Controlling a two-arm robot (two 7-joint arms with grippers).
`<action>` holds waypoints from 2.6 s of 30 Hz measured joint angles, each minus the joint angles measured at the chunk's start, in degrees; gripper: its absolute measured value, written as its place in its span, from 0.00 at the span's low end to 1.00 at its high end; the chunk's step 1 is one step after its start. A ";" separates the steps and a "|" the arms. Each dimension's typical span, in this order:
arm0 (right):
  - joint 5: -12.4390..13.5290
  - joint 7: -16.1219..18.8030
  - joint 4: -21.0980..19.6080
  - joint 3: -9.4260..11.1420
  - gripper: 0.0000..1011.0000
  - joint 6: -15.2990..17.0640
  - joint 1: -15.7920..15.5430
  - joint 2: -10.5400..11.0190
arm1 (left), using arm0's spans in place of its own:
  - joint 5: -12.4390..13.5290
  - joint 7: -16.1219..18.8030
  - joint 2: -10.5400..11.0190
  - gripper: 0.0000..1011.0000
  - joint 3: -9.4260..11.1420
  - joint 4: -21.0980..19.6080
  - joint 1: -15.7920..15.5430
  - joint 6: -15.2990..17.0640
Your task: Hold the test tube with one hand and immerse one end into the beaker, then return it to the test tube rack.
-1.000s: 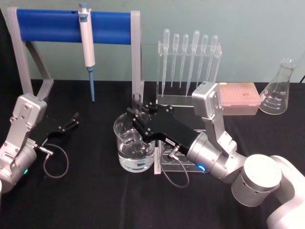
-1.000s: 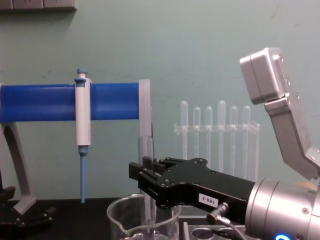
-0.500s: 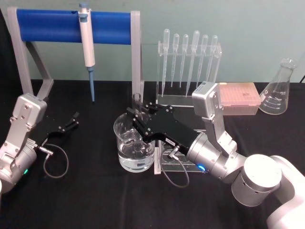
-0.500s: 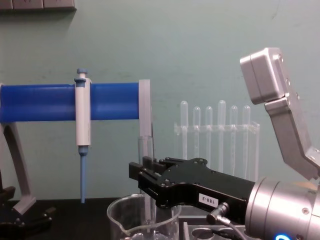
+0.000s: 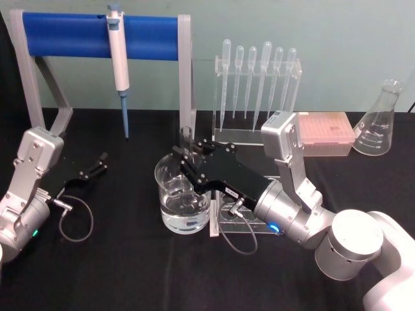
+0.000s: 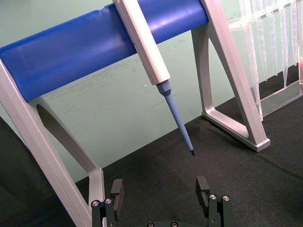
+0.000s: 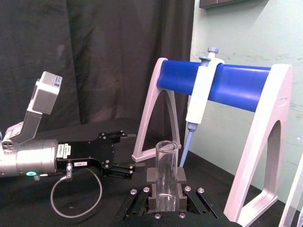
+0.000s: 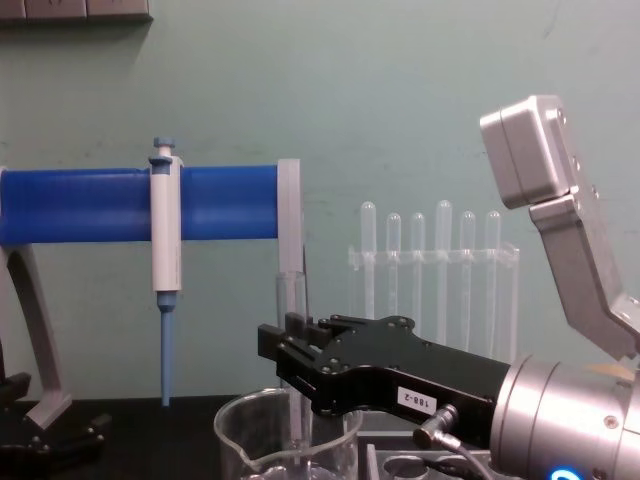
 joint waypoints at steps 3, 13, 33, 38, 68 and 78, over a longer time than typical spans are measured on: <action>0.00 0.00 0.00 0.00 0.23 0.00 0.00 0.00 | 0.00 0.00 0.00 0.99 0.00 0.00 0.00 0.00; 0.00 0.00 0.00 0.00 0.23 0.00 0.00 0.00 | 0.00 0.00 0.00 0.99 0.00 0.00 0.00 0.00; 0.00 0.00 0.00 0.00 0.23 0.00 0.00 0.00 | 0.00 0.00 0.00 0.99 0.00 0.00 0.00 0.00; 0.00 0.00 0.00 0.00 0.23 0.00 0.00 0.00 | 0.00 0.00 0.00 0.99 0.00 0.00 0.00 0.00; 0.00 0.00 0.00 0.00 0.23 0.00 0.00 0.00 | 0.00 0.00 0.00 0.99 0.00 0.00 0.00 0.00; 0.00 0.00 0.00 0.00 0.23 0.00 0.00 0.00 | 0.01 0.00 0.00 0.99 0.00 0.00 0.00 0.00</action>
